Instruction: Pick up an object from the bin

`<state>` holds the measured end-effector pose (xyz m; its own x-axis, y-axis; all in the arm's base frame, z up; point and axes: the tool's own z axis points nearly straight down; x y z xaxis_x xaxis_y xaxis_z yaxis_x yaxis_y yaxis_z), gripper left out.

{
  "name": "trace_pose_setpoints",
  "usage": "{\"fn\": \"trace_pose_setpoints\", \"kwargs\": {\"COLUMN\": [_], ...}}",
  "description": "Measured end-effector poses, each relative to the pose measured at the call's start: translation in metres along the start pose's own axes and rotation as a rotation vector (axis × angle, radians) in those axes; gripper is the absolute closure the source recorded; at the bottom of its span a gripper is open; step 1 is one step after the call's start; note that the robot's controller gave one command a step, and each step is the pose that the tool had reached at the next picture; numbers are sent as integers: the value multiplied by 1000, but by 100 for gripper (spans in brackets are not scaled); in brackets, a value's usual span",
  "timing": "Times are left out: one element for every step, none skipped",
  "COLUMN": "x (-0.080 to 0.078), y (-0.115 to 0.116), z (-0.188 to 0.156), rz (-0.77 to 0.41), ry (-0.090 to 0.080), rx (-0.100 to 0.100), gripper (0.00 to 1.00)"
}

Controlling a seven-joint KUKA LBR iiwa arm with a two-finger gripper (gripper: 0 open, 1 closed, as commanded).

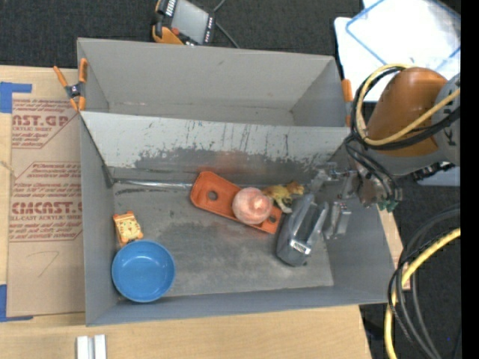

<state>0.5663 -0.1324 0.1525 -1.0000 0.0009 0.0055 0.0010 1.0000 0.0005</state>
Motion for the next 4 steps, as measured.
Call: {"fn": "trace_pose_setpoints", "kwargs": {"x": [-2,-12,3,2], "y": [1,-10,-20,20], "z": [-5,75,50,53], "rz": [-2,-574,-537,-934], "ry": [-8,-16,-13,-20], "rx": [1,5,4,0], "gripper": [0,0,0,0]}}
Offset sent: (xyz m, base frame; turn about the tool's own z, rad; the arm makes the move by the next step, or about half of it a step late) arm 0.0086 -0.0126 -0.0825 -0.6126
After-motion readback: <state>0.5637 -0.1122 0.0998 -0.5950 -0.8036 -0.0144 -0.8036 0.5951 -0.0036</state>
